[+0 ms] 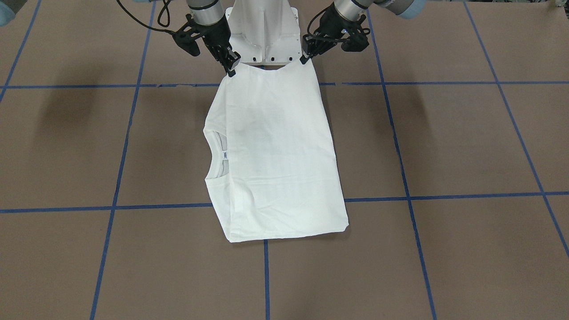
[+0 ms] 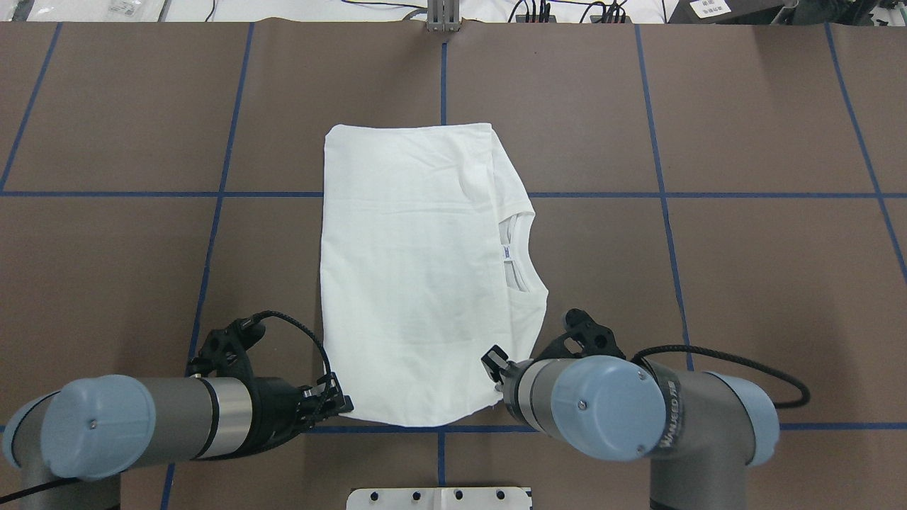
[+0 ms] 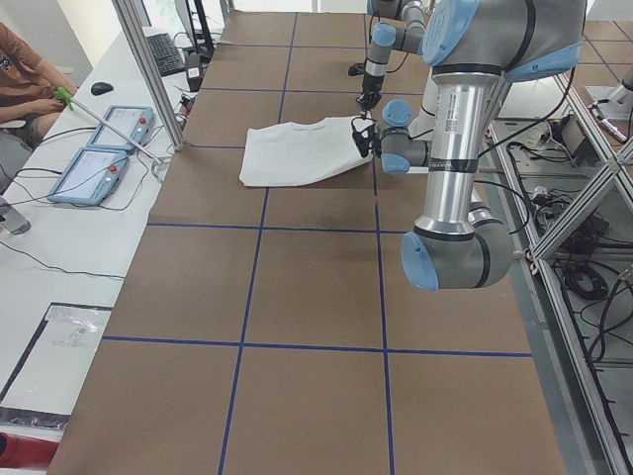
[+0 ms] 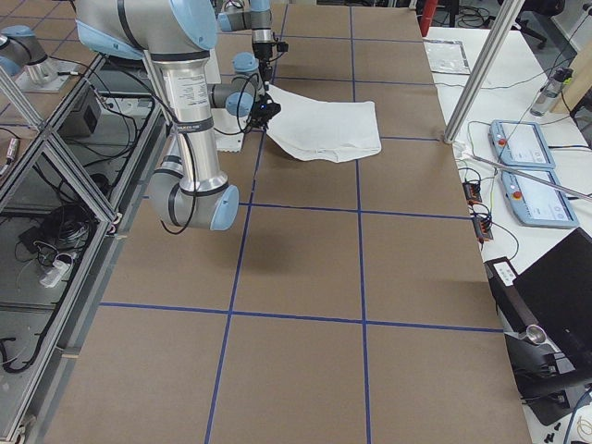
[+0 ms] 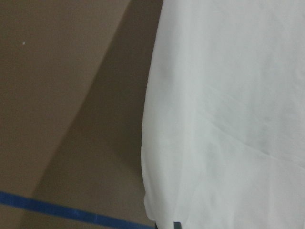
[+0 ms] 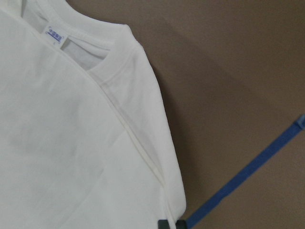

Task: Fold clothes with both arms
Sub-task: 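Lift both near corners and fold them over toward the far edge with both grippers, then release the folded shirt and raise both grippers away from it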

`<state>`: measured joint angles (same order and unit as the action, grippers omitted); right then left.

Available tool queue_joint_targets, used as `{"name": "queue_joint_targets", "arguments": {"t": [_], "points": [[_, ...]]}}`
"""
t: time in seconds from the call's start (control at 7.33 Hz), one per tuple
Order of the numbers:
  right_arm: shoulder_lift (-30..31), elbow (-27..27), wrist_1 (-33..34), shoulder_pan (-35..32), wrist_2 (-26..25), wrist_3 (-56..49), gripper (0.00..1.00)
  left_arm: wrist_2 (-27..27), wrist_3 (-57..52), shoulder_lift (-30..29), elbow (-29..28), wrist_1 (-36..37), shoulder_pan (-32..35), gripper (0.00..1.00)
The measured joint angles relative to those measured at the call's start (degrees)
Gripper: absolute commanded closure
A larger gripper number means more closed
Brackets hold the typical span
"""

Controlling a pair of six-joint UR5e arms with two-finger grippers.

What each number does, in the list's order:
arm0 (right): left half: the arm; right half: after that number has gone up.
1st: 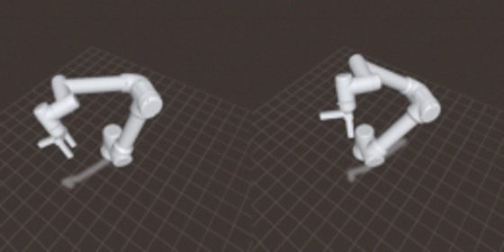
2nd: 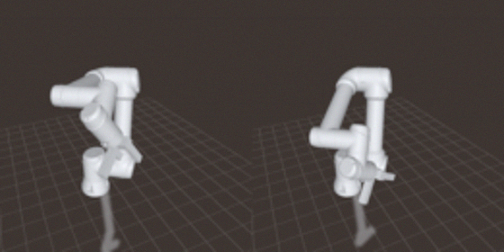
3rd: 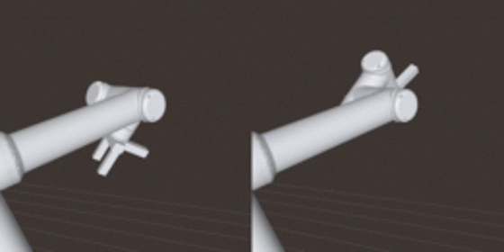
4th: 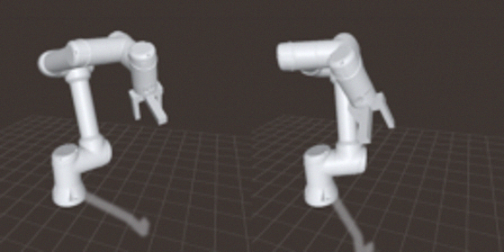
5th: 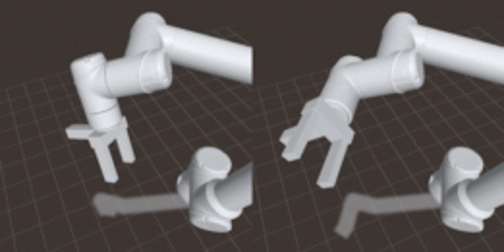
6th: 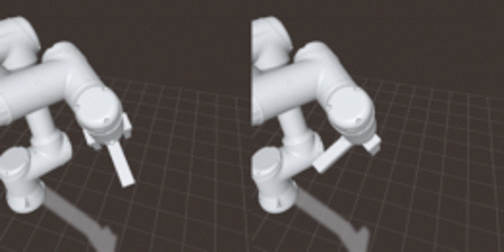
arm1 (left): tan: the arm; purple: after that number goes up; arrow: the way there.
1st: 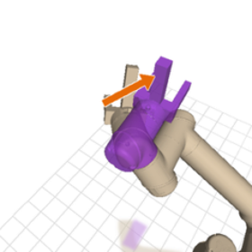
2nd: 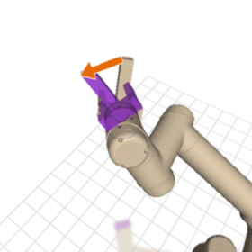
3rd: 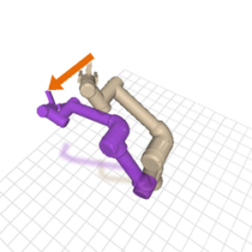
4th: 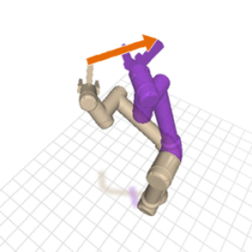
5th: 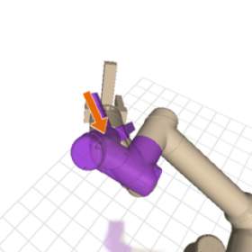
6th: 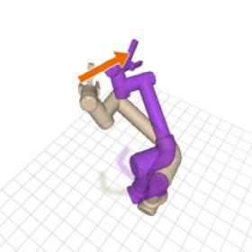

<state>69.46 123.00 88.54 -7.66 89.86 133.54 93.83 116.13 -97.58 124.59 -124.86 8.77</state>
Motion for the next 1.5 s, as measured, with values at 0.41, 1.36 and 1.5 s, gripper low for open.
{"name": "queue_joint_targets", "arguments": {"t": [0.41,1.36,1.5], "points": [[-1.7,6.8,6.8,-5.2,1.6,1.7,1.0,2.0,-1.3,-1.3,10.0,9.3,3.2,1.0],[-14.4,-16.4,-0.2,-20.7,5.5,-9.3,0.51,5.6,-19.2,-12.1,-9.6,12.3,20.4,0.87],[-17.0,-22.3,-1.6,-22.0,5.6,-11.3,0.01,5.6,-22.4,-14.0,-15.2,11.2,23.3,0.46]]}}
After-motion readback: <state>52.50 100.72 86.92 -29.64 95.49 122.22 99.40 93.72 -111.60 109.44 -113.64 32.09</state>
